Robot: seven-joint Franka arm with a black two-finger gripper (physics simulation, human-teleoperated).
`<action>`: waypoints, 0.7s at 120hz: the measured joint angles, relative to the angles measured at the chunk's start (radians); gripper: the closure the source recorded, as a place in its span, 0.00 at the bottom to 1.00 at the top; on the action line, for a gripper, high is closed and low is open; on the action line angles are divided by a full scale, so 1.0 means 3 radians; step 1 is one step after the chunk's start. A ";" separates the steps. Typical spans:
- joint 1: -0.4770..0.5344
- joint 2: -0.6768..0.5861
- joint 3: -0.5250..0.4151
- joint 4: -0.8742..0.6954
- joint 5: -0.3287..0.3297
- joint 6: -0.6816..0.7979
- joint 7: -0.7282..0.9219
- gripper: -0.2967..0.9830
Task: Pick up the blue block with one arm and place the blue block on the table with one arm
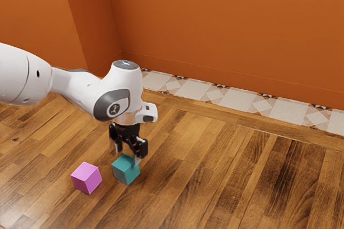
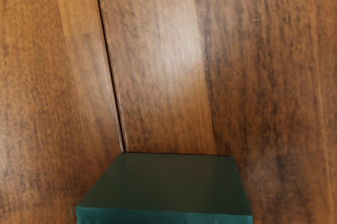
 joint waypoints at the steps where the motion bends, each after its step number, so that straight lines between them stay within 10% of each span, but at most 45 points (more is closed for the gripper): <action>1: 0.0001 -0.0015 0.0002 0.0008 0.0000 -0.0011 0.0001 0.29; 55: 0.0048 -0.0319 0.0003 0.2106 0.0155 -0.1844 0.0017 0.24; 84: 0.0077 -0.0478 0.0001 0.2341 0.0185 -0.2533 -0.0028 0.23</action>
